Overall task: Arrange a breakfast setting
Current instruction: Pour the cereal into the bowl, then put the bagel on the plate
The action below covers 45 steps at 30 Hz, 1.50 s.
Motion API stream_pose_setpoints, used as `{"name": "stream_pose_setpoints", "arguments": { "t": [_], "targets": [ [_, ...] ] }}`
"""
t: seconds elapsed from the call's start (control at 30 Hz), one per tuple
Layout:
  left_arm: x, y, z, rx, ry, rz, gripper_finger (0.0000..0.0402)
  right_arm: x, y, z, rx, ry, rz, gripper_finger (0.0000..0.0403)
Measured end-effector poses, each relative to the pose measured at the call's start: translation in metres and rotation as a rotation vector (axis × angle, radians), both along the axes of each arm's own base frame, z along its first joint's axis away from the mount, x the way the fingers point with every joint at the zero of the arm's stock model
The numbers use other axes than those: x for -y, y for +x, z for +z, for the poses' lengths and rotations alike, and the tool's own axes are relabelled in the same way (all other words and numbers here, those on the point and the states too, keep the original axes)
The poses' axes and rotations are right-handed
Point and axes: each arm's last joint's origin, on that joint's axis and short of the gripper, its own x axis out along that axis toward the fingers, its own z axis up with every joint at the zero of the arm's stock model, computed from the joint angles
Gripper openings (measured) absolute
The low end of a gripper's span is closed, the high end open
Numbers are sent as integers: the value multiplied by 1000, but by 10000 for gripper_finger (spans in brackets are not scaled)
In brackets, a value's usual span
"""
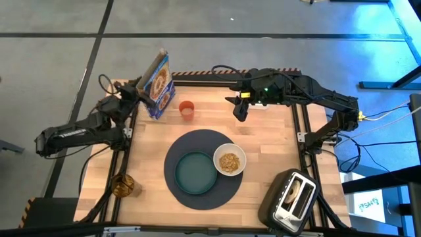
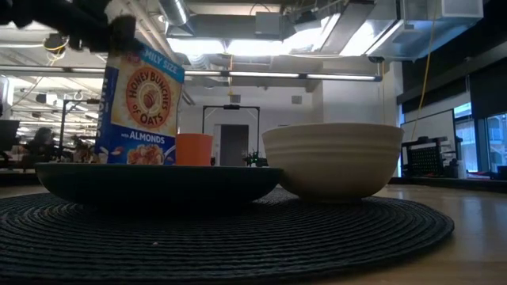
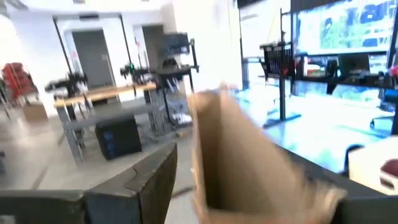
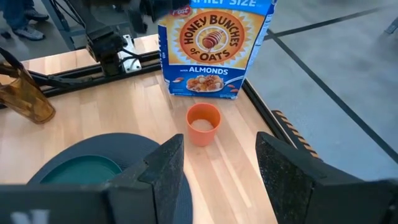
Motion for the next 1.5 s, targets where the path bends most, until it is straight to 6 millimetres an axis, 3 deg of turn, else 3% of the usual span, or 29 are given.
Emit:
{"name": "stream_pose_setpoints", "arguments": {
  "t": [0.2, 0.63, 0.9, 1.13, 1.27, 1.5],
  "targets": [
    [2, -6, 27, -15, 67, 9, 236, 0, 0, 0, -1, -11, 7, 191],
    [5, -7, 38, -12, 93, -56, 237, 0, 1, 2, 20, -14, 8, 191],
    [19, -20, 90, -28, 121, -185, 237, 3, -6, -4, -56, 15, -48, 191],
    [31, -28, 141, 59, 205, -438, 218, 2, -10, -10, -103, 91, -90, 191],
    [33, -5, 148, 19, 214, -605, 212, -8, -14, -15, -150, 175, -82, 191],
    [40, 63, 125, -159, 128, -777, 211, -40, -26, -25, -276, 201, -141, 191]
  ]
}}
